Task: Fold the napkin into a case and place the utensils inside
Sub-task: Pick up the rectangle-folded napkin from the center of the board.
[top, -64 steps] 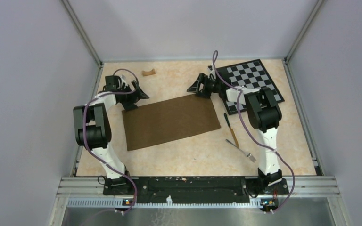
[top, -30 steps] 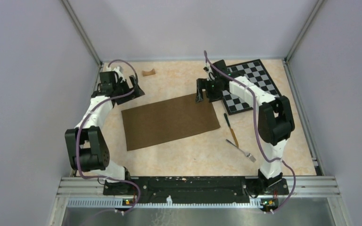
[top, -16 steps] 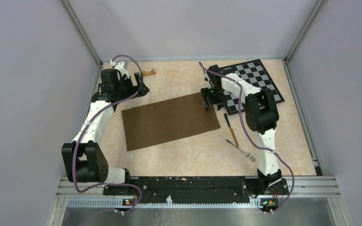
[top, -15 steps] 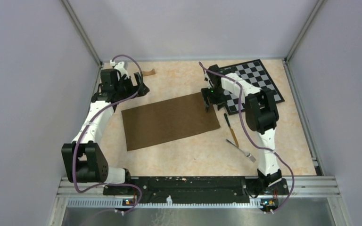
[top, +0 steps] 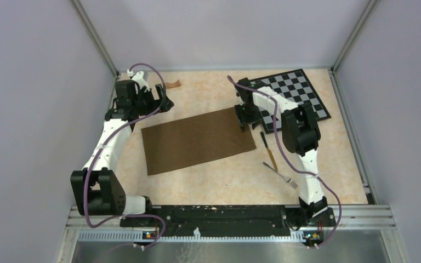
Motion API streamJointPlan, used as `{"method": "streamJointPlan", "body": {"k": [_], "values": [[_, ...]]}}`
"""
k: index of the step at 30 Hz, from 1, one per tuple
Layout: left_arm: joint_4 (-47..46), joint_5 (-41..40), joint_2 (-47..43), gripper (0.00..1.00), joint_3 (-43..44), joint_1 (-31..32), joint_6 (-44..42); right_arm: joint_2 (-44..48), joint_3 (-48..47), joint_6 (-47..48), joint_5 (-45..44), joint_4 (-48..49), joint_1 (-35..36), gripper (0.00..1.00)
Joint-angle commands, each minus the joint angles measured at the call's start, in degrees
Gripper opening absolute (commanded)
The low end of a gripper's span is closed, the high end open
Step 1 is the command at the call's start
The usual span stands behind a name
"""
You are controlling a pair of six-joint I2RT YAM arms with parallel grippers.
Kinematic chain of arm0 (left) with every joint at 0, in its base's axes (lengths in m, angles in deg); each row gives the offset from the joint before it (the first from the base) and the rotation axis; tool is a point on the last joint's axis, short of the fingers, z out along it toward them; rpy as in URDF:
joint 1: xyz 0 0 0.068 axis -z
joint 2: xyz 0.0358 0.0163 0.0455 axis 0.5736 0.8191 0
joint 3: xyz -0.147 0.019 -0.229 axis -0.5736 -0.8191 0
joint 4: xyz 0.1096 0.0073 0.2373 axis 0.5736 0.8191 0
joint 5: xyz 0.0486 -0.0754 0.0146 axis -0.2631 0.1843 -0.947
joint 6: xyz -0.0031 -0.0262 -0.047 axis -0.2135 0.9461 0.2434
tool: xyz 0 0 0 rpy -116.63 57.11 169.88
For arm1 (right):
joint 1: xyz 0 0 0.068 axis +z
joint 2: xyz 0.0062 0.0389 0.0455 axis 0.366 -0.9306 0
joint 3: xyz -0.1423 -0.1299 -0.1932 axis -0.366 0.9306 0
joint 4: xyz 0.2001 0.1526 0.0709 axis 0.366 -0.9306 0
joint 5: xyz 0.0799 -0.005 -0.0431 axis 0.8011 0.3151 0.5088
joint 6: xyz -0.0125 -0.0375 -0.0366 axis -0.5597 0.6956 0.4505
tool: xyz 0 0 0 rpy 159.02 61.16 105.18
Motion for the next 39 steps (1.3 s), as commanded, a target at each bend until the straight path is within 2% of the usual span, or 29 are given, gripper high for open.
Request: {"method": "streamJointPlan", "body": {"k": [1, 4, 9, 18, 26, 29, 35, 39], "values": [[-1.84, 0.22, -2.19, 0.99, -0.33, 0.07, -1.25, -3.01, 2.09, -1.77, -1.89, 2.60, 1.19, 0.49], [-1.86, -0.43, -2.46, 0.99, -0.51, 0.10, -1.44, -3.64, 3.34, -1.71, -2.02, 4.38, 1.77, 0.37], [-2.09, -1.62, -2.35, 0.99, -0.98, 0.07, -1.54, -4.90, 0.96, 3.98, -1.70, 5.64, 1.93, 0.00], [-2.78, -2.91, -0.85, 0.99, -1.95, 0.23, -0.84, 6.21, 0.45, 10.93, -7.82, 7.92, 2.00, 0.00], [-2.97, -3.59, -0.32, 0.99, -2.31, 0.63, -0.76, 15.58, 7.97, 11.89, -23.30, 7.95, 1.97, 0.00], [-3.21, -2.98, -0.10, 0.99, -2.38, 0.62, -0.49, 17.49, 10.77, 12.25, -25.79, 9.91, 1.96, 0.00], [-3.18, -3.32, -0.67, 0.99, -2.48, 0.62, -0.44, 17.68, 10.77, 15.43, -22.41, 11.85, 4.92, 0.00], [-3.30, -5.22, -1.90, 0.99, -2.61, 0.60, -0.49, 16.67, 8.31, 13.20, -11.84, 11.66, 9.33, 0.00]]}}
